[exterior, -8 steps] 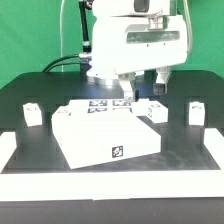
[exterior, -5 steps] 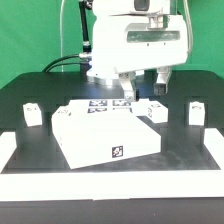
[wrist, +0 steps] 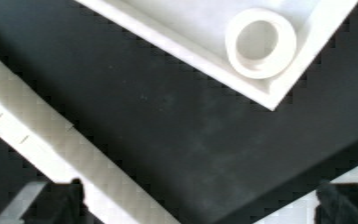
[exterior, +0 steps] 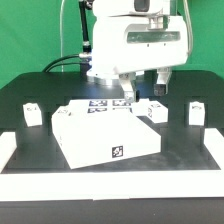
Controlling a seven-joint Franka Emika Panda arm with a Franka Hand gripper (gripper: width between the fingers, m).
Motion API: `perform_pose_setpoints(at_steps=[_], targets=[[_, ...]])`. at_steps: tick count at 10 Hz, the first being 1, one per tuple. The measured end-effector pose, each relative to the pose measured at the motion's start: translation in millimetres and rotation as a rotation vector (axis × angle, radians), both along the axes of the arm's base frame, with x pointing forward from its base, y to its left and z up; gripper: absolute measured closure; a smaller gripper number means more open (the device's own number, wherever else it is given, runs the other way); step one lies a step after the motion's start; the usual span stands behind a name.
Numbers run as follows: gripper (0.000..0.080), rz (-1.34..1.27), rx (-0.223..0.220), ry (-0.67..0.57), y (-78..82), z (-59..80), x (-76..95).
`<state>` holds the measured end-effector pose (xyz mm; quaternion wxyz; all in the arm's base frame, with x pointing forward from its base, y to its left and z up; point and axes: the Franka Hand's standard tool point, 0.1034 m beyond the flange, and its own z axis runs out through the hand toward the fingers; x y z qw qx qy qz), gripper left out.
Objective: Assemble one leg
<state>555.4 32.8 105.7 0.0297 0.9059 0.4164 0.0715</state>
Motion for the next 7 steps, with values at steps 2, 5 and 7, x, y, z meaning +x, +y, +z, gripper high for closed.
perform_pose_setpoints(at_steps=[2,5,7], targets=[[0.015,0.0,0.0,0.0,0.0,-0.2,-0.1],[0.015,0.016,-0.003,0.002,-0.8,-0.8,-0.7],[0.015,0.284,-0.046,0.032,-21.7,-6.8,-13.9]])
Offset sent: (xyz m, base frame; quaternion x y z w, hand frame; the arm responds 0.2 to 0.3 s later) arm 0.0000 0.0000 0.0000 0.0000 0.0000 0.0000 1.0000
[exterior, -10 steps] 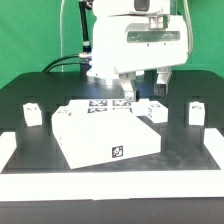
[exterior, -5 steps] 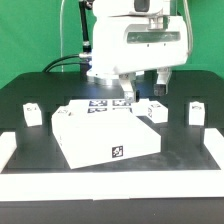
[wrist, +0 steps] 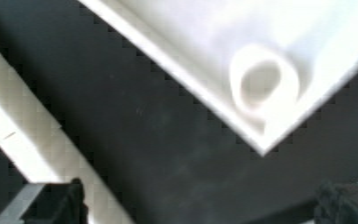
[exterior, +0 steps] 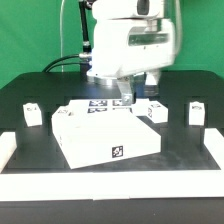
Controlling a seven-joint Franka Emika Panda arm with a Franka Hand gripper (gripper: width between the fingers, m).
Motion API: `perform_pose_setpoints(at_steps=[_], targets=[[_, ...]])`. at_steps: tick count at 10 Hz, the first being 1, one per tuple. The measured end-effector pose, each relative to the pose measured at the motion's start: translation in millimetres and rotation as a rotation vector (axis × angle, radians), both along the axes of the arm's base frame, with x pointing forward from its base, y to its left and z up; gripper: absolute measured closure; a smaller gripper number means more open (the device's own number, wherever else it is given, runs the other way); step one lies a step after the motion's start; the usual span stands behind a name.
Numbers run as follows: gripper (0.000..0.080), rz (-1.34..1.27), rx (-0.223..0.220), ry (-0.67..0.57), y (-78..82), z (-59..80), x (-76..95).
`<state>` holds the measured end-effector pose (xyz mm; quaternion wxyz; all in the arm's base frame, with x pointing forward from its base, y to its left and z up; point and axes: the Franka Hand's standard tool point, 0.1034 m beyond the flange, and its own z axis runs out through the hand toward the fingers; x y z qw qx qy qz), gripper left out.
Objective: Assemble one leg
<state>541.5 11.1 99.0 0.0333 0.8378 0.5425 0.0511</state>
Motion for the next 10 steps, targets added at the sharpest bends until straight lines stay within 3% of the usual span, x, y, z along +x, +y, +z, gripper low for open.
perform_pose_setpoints(at_steps=[3,4,8,10], targets=[[0.015,0.207,-0.074,0.102,0.6,-12.3,-20.8],[0.015,0.197,-0.072,0.11,-7.8,-13.0,-26.2],[0.015,0.197,-0.073,0.112,-9.8,-14.1,-26.8],[0.015,0.396,-0.081,0.121,-26.1,-14.6,-31.1]])
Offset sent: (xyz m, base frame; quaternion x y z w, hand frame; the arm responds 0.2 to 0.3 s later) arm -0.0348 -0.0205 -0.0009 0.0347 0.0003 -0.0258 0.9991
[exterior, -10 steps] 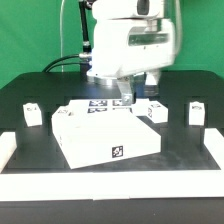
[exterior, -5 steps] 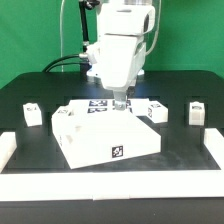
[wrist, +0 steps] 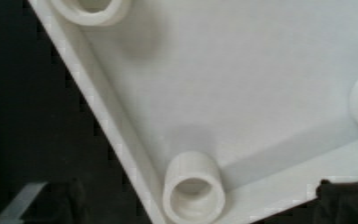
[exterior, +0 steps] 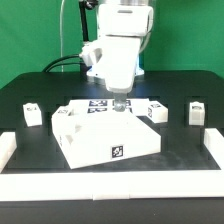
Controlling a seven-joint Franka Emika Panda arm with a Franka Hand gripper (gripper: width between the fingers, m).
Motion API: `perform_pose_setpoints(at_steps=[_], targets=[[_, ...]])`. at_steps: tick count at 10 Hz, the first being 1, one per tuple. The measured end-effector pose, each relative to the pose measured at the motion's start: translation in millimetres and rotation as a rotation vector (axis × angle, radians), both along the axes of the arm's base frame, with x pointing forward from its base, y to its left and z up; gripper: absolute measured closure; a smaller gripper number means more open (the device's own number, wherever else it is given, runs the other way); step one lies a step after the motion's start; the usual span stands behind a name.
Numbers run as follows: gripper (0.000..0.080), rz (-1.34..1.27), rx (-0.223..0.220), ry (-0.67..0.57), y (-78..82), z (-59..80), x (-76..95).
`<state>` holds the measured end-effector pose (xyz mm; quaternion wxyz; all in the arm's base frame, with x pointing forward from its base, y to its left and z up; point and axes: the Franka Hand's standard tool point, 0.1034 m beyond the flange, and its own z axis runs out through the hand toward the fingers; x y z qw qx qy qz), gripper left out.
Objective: Assemble one leg
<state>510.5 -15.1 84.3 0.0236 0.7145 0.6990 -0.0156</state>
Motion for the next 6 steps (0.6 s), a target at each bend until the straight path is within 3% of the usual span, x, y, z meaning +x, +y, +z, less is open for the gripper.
perform_pose_setpoints(at_steps=[2,4,6], targets=[[0.015,0.125,0.019,0.026,-22.9,-6.5,-25.4],[0.015,0.129,0.038,0.056,-40.0,-22.3,-54.3],[0.015,0.128,0.035,0.058,-40.9,-22.3,-53.7]])
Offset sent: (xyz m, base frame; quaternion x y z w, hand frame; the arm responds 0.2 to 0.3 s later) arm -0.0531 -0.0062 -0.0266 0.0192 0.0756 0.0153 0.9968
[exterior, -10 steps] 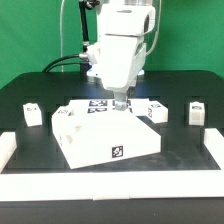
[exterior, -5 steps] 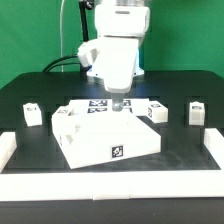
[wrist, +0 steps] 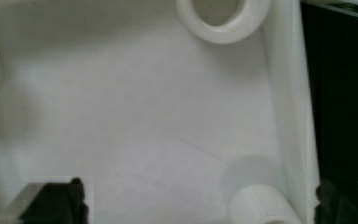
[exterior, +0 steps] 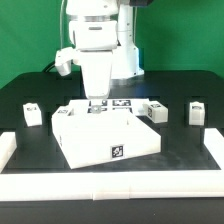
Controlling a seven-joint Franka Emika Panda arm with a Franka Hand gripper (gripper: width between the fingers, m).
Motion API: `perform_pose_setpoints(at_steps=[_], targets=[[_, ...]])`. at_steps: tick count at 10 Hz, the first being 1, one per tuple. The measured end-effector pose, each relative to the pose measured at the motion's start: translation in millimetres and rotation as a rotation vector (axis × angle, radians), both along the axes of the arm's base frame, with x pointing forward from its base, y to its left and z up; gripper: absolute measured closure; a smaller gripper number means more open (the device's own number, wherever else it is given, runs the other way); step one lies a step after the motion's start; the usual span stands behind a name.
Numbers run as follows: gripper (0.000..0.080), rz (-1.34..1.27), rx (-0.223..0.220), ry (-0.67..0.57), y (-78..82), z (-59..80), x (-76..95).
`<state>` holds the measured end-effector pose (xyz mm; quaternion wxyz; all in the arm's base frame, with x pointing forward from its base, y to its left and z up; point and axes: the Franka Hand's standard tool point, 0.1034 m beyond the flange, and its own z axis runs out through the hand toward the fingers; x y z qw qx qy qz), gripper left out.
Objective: Assemble one leg
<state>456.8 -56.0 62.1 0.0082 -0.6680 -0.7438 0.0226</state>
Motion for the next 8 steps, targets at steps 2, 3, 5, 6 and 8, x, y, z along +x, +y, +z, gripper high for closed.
perform_pose_setpoints(at_steps=[2,3,5,6,8], targets=[[0.015,0.005,0.0,0.003,-1.1,-0.8,-1.0],[0.015,0.022,0.003,0.019,-6.7,-3.2,-7.0],[0.015,0.035,0.017,0.062,-17.9,-18.6,-37.1],[0.015,0.039,0.024,0.075,-18.1,-26.8,-47.8],[0.015,0.048,0.03,0.092,-12.6,-34.8,-51.4]])
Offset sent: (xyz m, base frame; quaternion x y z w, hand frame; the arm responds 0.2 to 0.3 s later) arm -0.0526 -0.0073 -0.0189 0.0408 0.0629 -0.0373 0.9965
